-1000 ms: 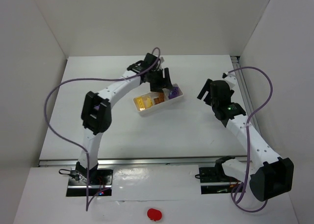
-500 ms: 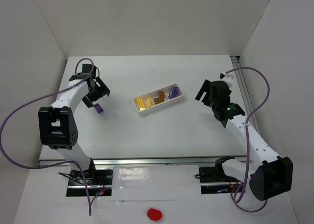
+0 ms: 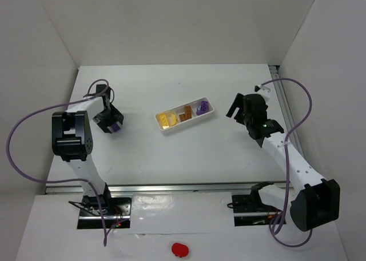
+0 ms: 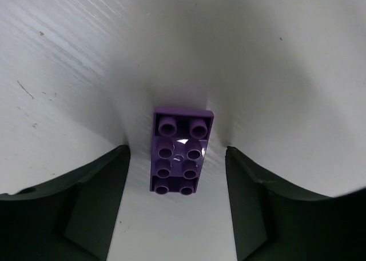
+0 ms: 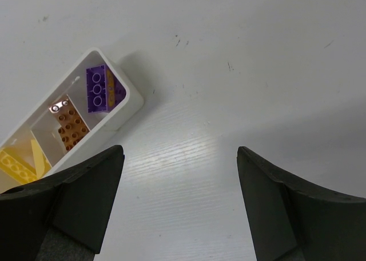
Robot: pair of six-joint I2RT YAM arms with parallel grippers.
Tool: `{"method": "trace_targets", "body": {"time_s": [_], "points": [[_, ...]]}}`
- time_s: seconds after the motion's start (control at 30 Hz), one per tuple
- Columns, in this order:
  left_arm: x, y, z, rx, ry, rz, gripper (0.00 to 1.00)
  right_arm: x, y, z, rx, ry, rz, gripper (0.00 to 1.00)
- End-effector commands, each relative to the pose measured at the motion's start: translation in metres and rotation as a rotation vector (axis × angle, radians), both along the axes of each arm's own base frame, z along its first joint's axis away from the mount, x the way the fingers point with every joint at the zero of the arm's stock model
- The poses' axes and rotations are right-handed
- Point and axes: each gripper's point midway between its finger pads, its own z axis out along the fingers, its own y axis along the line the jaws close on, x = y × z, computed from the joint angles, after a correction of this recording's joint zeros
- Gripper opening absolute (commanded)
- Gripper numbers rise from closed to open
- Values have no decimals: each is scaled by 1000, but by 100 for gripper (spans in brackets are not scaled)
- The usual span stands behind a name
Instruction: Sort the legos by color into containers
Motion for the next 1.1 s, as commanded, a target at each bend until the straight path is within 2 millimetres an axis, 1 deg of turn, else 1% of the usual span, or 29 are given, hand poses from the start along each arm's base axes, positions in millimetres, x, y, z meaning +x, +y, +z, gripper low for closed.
{"method": "trace_targets", "body": {"time_s": [0.0,0.03,0.07,0.1,0.13,0.17,0.2,0.23,0.27,0.3,0.33,0.37,0.4,0.43,0.47,0.5,0.57,0.6,0.67,0.7,0.73,0.77,0.8,0.83,0.9,0.97,1.0,1.03,1.07], "points": [[17,3,2,12,-38,0,72,7,5,8,5,-41,16,87],[17,3,2,12,-38,0,66,10,6,9,5,-41,16,87],[21,-1,5,16,-48,-26,56,9,9,9,5,-41,25,87],[21,-5,5,19,-47,-47,51,9,9,9,5,-41,25,87],[31,-16,17,21,-82,-102,43,9,7,9,0,-42,18,87],[35,-25,21,11,-95,-145,43,9,7,9,0,-42,18,87],[41,-36,32,5,-125,-193,38,9,7,9,0,-42,18,87],[47,-49,45,4,-159,-244,37,11,6,13,-3,-52,9,87],[58,-79,63,10,-212,-359,37,11,6,14,-3,-52,8,87],[61,-97,73,7,-231,-421,37,11,4,14,-10,-54,-3,87],[65,-113,86,14,-268,-477,37,11,1,14,-18,-56,-16,87],[71,-151,108,-4,-329,-587,37,10,-2,12,-27,-48,-26,87],[74,-169,121,-11,-365,-639,37,10,-3,13,-24,-50,-39,87],[75,-185,124,-13,-371,-679,37,12,-5,17,-29,-61,-50,87],[73,-214,122,-34,-373,-750,37,9,-6,20,-27,-65,-51,87],[80,-231,138,-56,-414,-778,39,8,-8,23,-30,-77,-61,87],[85,-257,142,-70,-436,-834,39,6,-10,26,-26,-81,-74,87],[91,-282,145,-90,-458,-888,39,6,-10,26,-19,-82,-78,87],[96,-306,144,-99,-468,-923,39,3,-13,29,-19,-95,-86,87],[101,-327,142,-101,-477,-959,39,3,-12,29,-11,-97,-91,87],[103,-338,141,-115,-485,-975,39,3,-12,32,-10,-99,-91,87],[105,-345,137,-118,-478,-985,39,3,-12,32,-10,-99,-91,87],[109,-358,147,-136,-512,-1002,39,3,-12,32,-10,-99,-91,87],[111,-362,127,-148,-472,-1010,39,3,-12,35,-10,-99,-91,87],[117,-368,123,-159,-477,-1016,39,0,-13,36,-11,-98,-91,87],[115,-375,107,-169,-451,-1030,39,0,-13,36,-11,-98,-91,87],[114,-376,102,-177,-441,-1034,39,0,-13,36,-11,-98,-91,87],[114,-376,102,-177,-441,-1035,39,-2,-14,37,-11,-98,-91,87],[113,-378,95,-187,-426,-1039,39,-2,-14,37,-11,-98,-91,87]]}}
